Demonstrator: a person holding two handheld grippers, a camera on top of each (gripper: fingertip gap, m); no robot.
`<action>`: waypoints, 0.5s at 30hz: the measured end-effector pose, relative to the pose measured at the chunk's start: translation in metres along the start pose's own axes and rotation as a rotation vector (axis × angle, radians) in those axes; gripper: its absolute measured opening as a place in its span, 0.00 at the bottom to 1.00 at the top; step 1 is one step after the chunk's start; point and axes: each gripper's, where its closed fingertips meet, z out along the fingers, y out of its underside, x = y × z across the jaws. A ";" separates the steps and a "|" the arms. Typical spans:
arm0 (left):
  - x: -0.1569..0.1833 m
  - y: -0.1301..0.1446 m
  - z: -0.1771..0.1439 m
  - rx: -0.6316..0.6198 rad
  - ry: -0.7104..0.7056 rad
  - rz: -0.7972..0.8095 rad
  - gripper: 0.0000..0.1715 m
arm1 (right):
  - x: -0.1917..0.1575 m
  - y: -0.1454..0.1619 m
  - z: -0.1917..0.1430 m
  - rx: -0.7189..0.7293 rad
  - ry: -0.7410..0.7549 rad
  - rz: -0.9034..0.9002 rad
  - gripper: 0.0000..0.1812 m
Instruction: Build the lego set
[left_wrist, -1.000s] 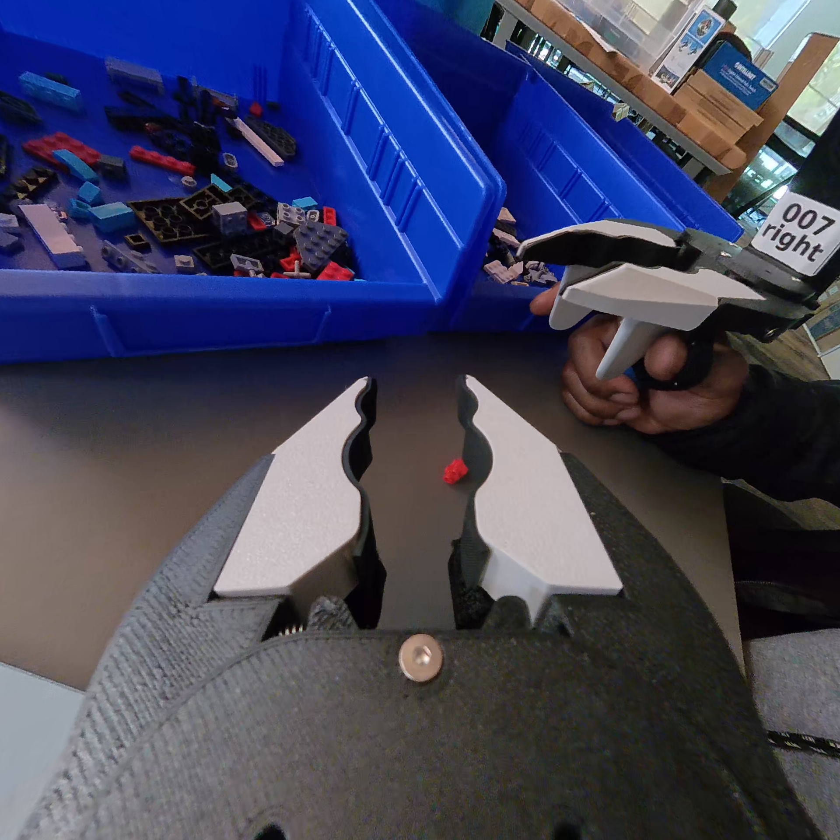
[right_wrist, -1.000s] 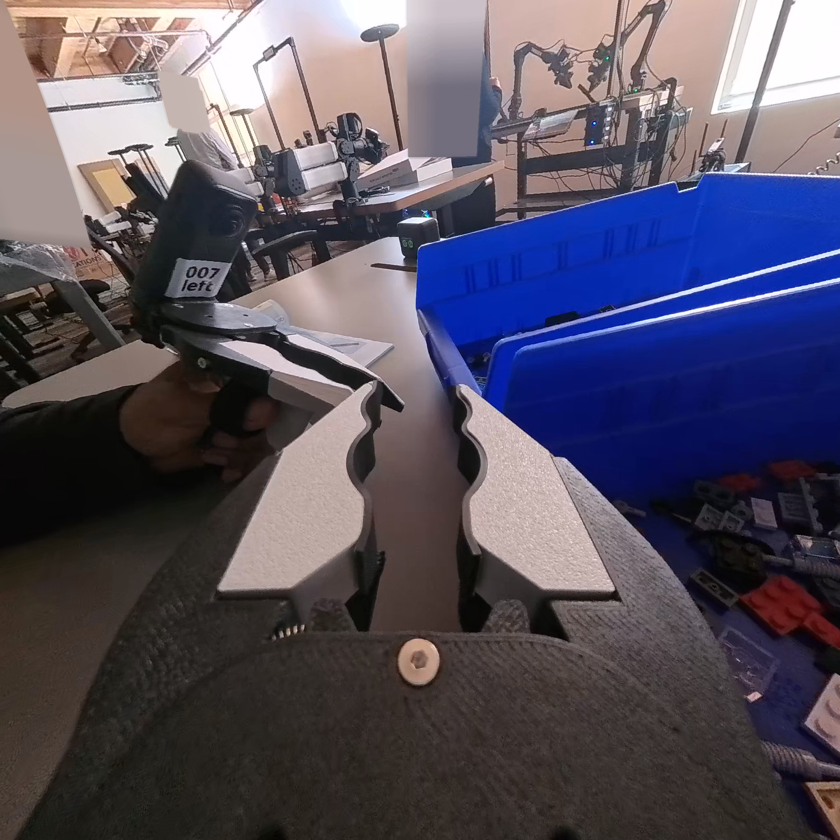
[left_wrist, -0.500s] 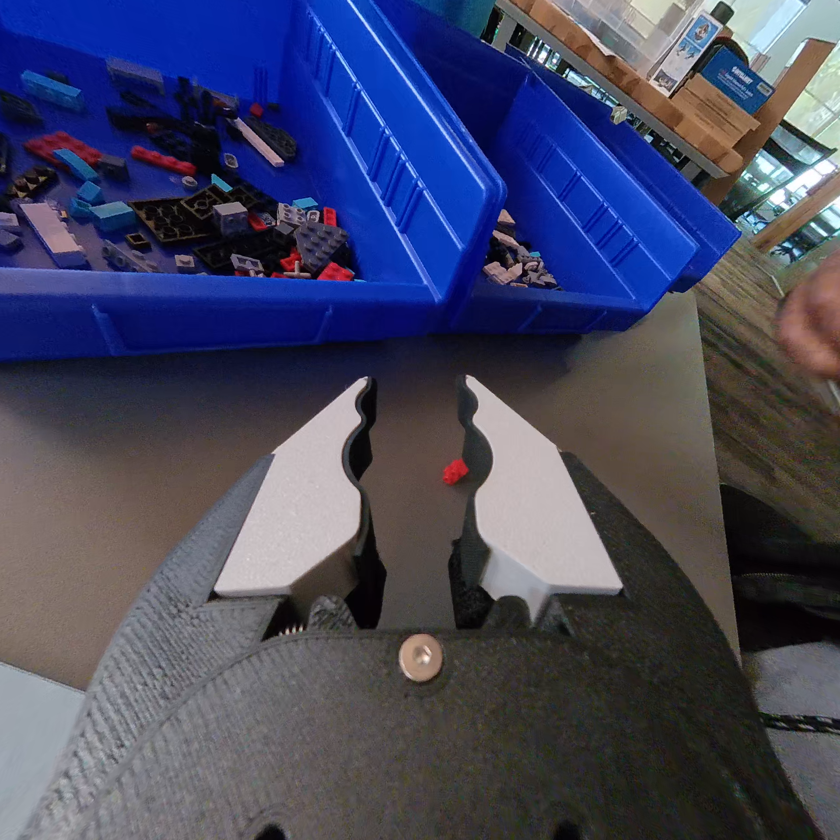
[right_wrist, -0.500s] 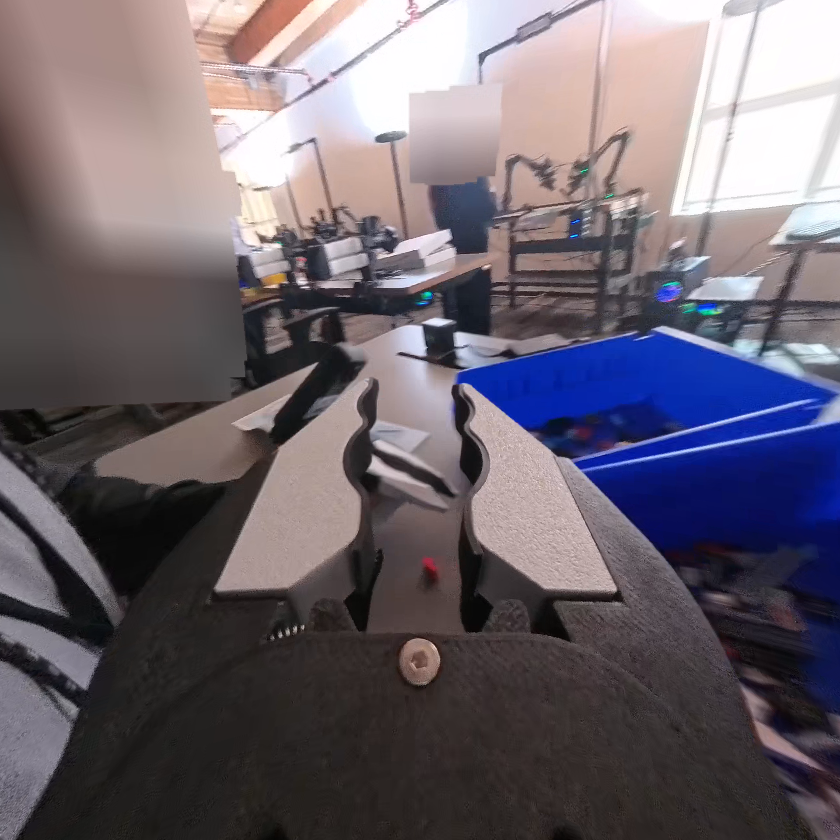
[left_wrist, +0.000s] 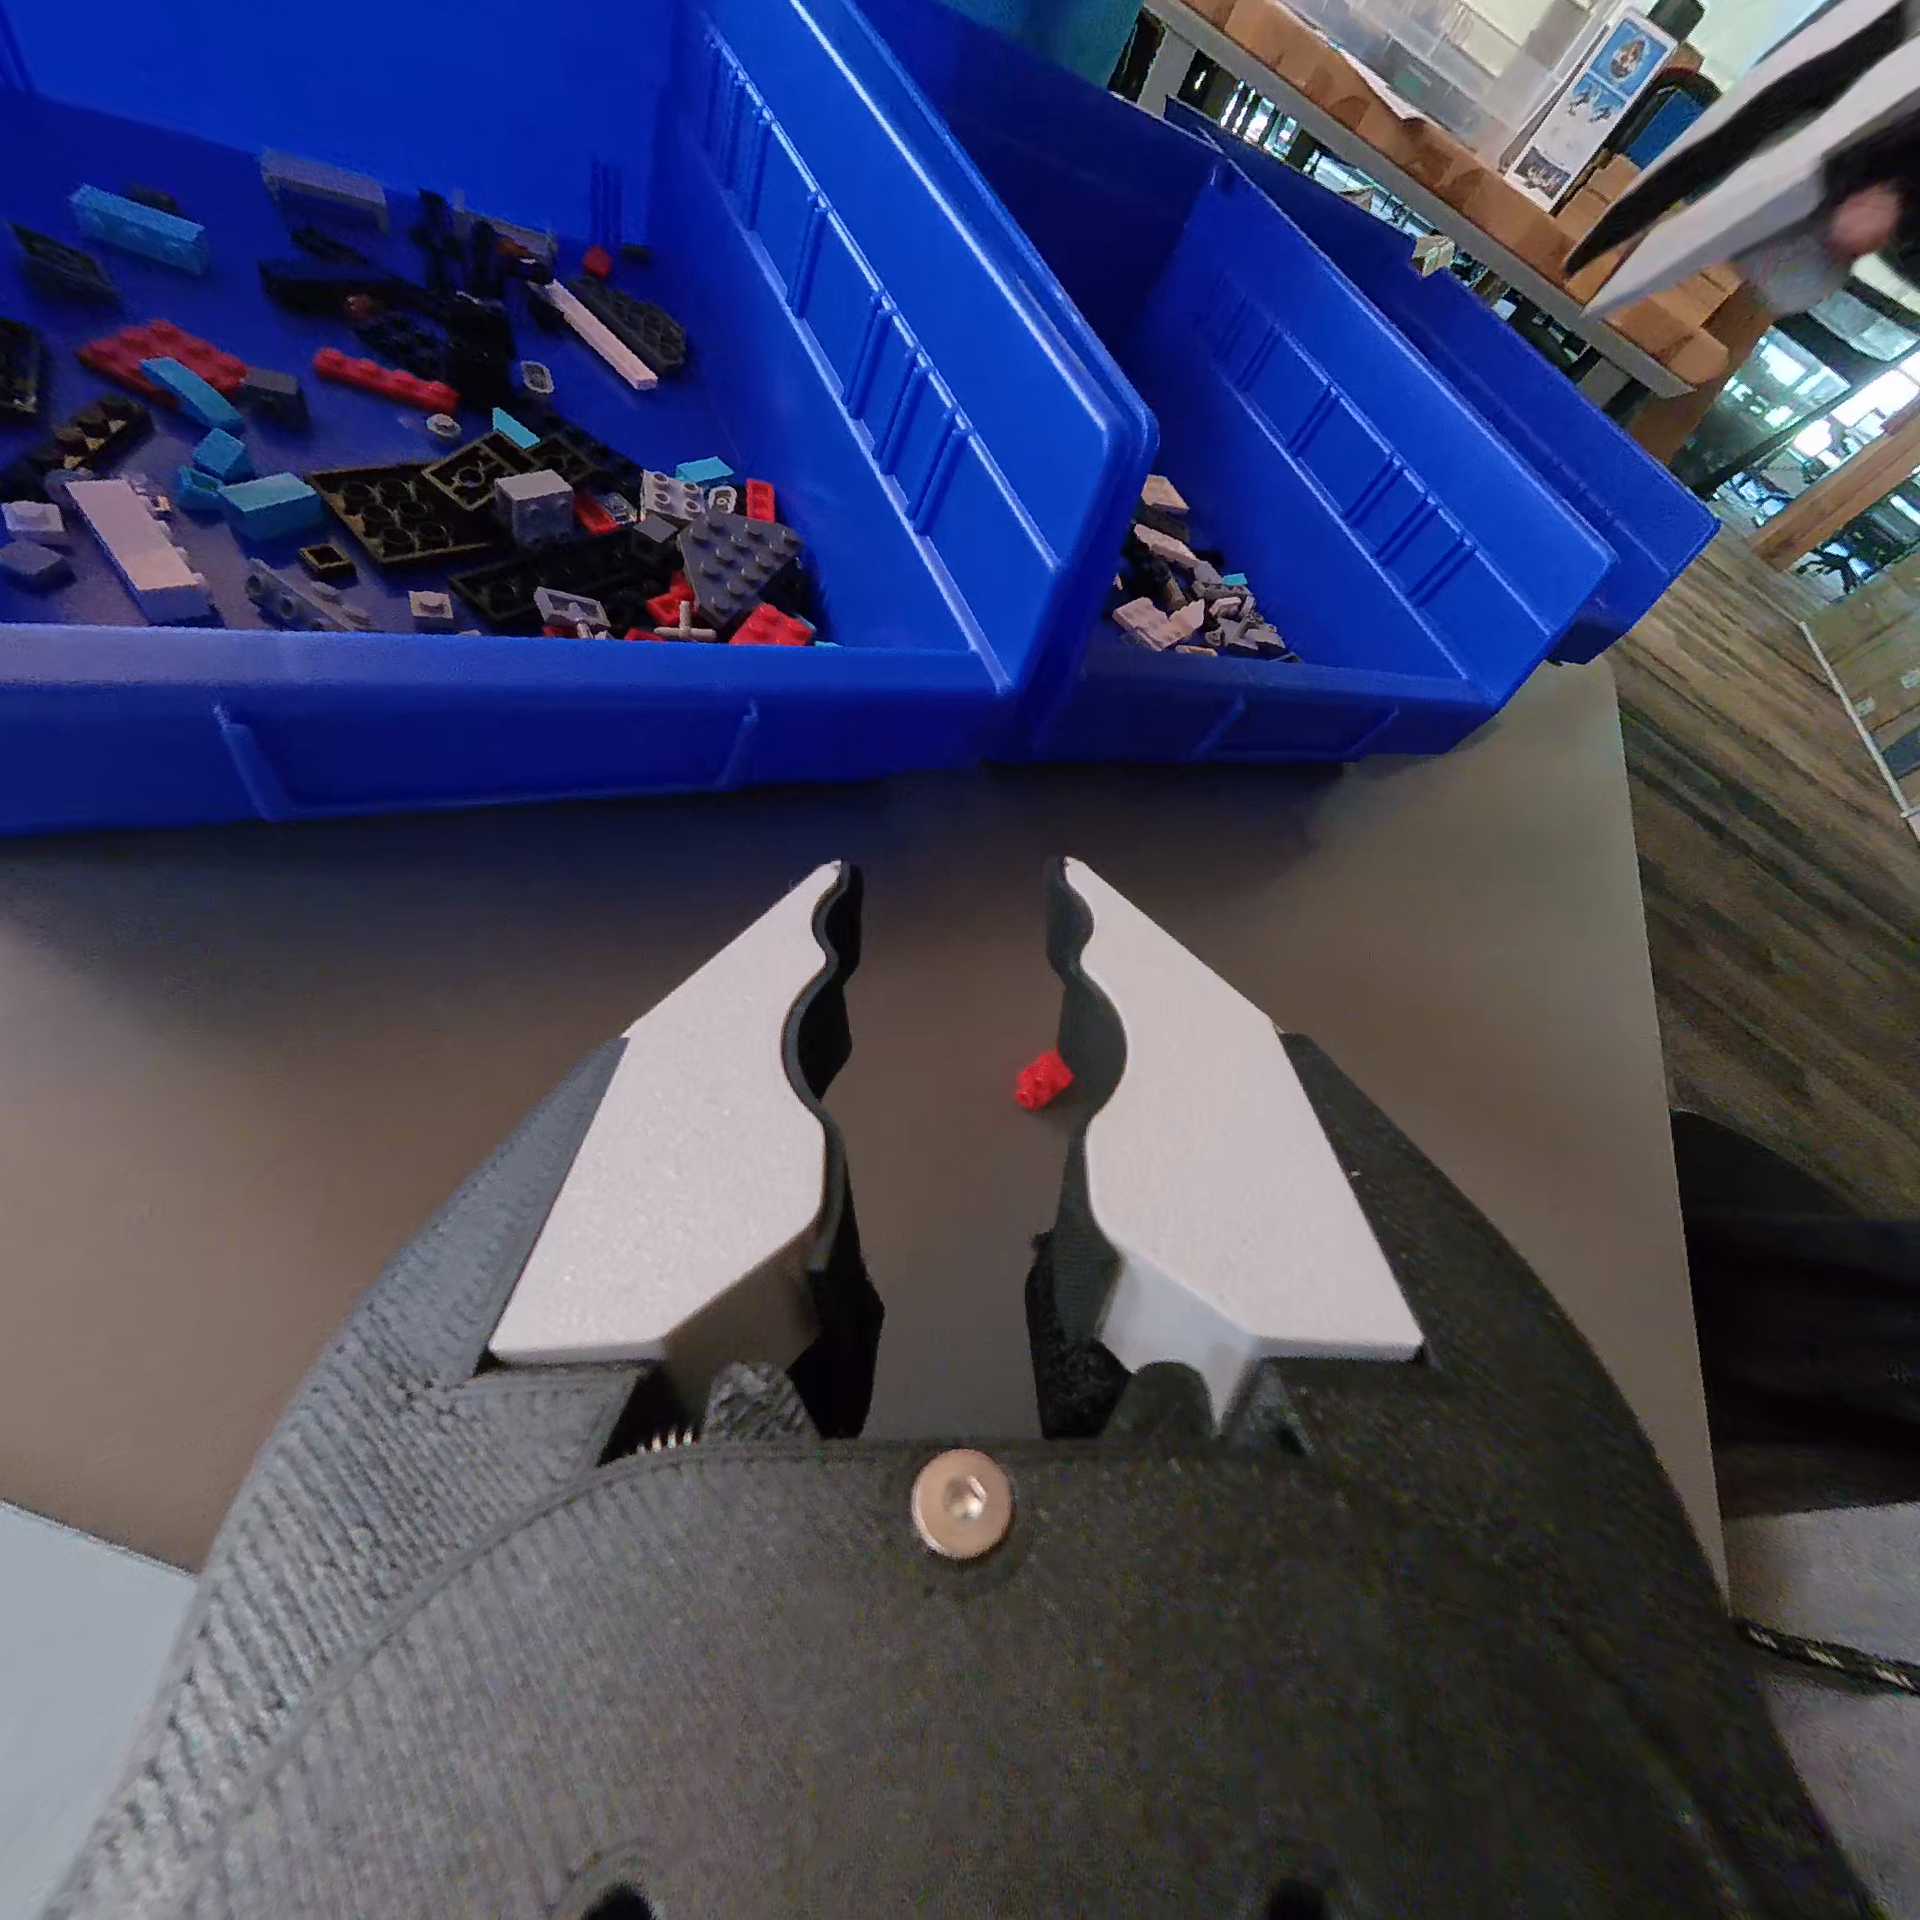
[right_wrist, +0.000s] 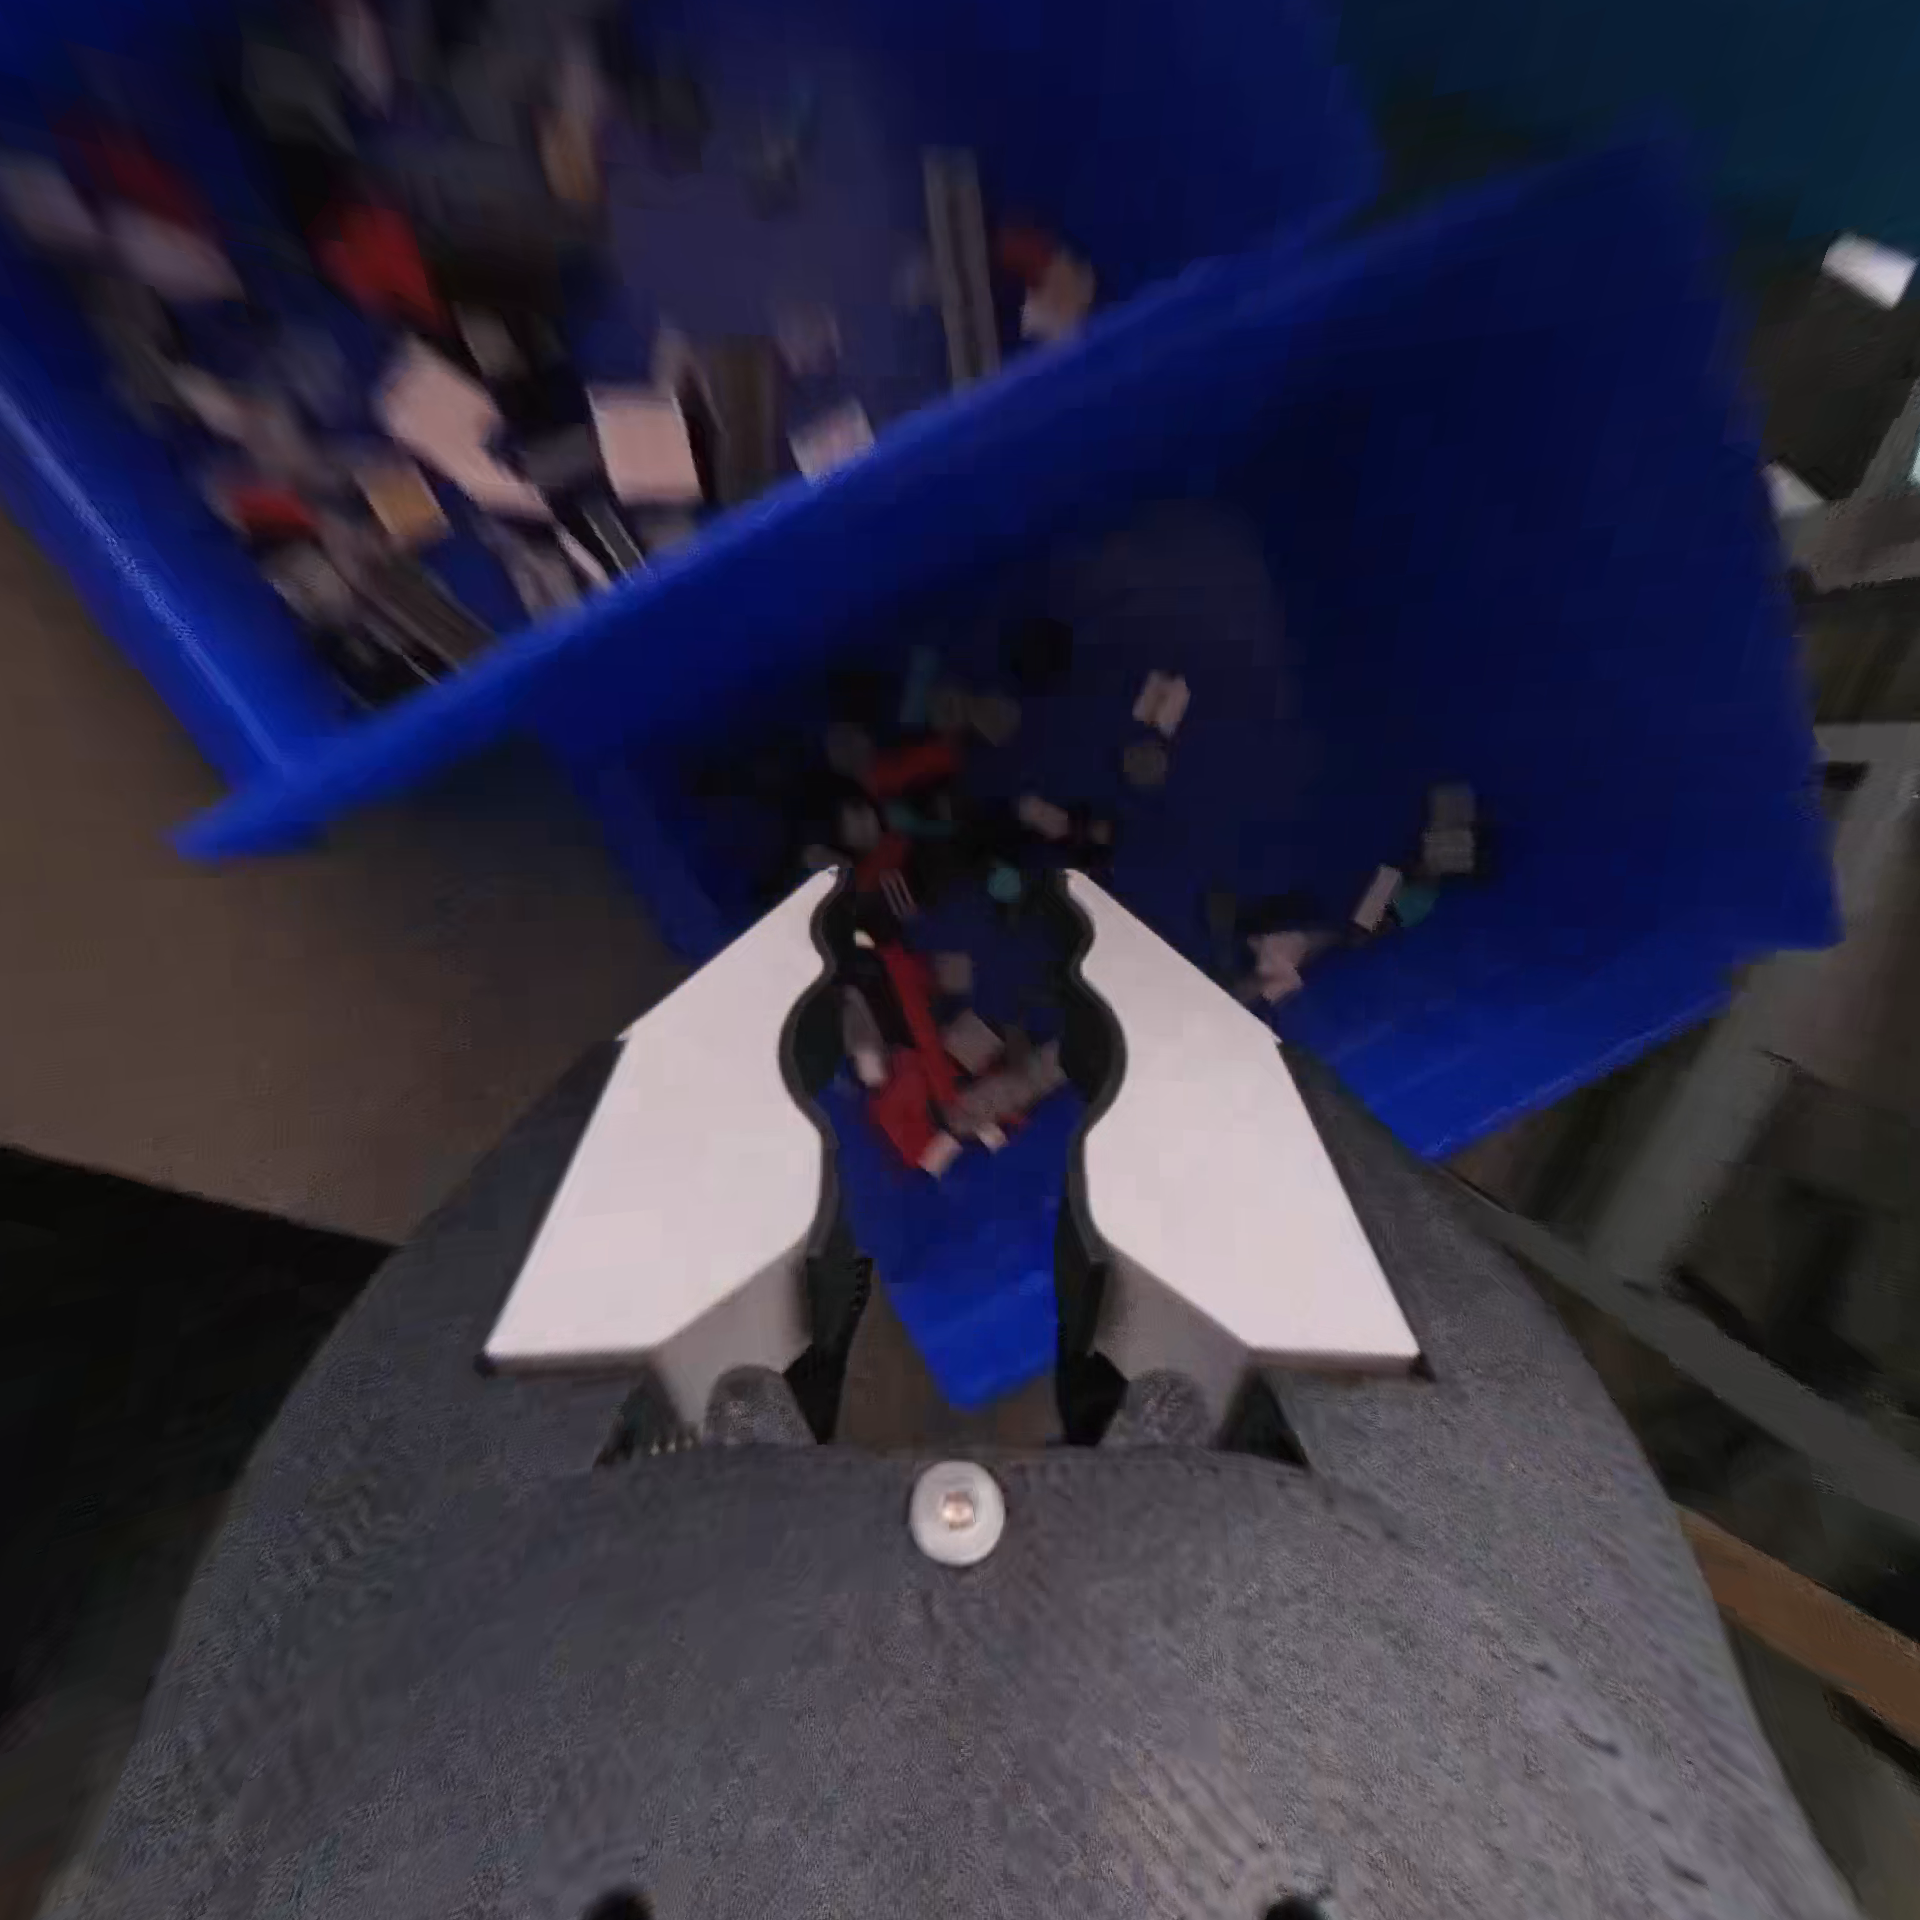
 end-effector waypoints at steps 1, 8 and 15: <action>0.000 0.000 0.000 0.003 -0.001 0.000 0.21 | 0.008 0.011 0.011 -0.095 0.013 -0.064 0.24; -0.001 -0.002 -0.002 0.015 -0.004 -0.004 0.21 | 0.067 0.084 0.059 -0.622 -0.019 -0.176 0.25; 0.000 -0.001 -0.001 0.006 0.012 -0.007 0.21 | 0.068 0.109 0.092 -0.744 -0.069 0.048 0.24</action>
